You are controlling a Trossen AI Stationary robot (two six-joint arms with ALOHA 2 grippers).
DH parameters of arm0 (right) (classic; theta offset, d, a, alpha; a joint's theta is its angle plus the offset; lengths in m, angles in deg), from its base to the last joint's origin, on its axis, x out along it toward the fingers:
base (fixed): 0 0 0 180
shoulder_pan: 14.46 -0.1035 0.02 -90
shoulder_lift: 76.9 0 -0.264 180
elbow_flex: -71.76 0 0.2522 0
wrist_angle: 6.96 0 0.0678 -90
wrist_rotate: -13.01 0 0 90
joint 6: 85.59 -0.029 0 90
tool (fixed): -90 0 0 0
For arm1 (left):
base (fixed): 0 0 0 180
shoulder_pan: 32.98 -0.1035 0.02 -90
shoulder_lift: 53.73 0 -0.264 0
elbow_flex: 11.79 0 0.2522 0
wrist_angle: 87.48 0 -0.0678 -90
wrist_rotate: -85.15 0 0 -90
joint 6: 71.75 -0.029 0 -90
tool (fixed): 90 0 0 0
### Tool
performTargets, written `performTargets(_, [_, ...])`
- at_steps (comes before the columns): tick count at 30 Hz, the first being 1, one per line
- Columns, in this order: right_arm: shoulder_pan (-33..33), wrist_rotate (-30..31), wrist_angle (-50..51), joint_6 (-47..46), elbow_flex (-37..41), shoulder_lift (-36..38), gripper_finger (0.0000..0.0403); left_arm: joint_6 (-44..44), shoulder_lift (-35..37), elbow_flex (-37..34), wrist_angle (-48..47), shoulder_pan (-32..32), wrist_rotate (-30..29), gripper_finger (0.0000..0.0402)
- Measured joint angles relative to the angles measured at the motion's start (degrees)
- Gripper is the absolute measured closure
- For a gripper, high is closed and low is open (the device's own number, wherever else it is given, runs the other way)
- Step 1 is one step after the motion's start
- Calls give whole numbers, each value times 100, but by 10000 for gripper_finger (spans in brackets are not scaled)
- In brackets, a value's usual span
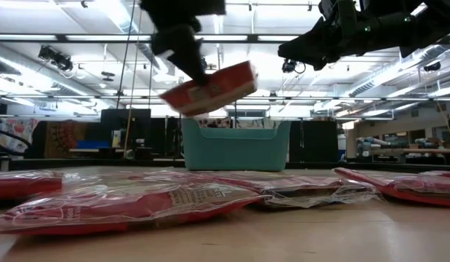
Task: Sort popcorn bags into baskets
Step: Put the red popcorn bag into the bin
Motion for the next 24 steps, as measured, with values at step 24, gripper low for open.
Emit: performTargets(24, [-217,11,343,-215,0,0,298,-2344,-114,-154,2397,-2544,1295,378])
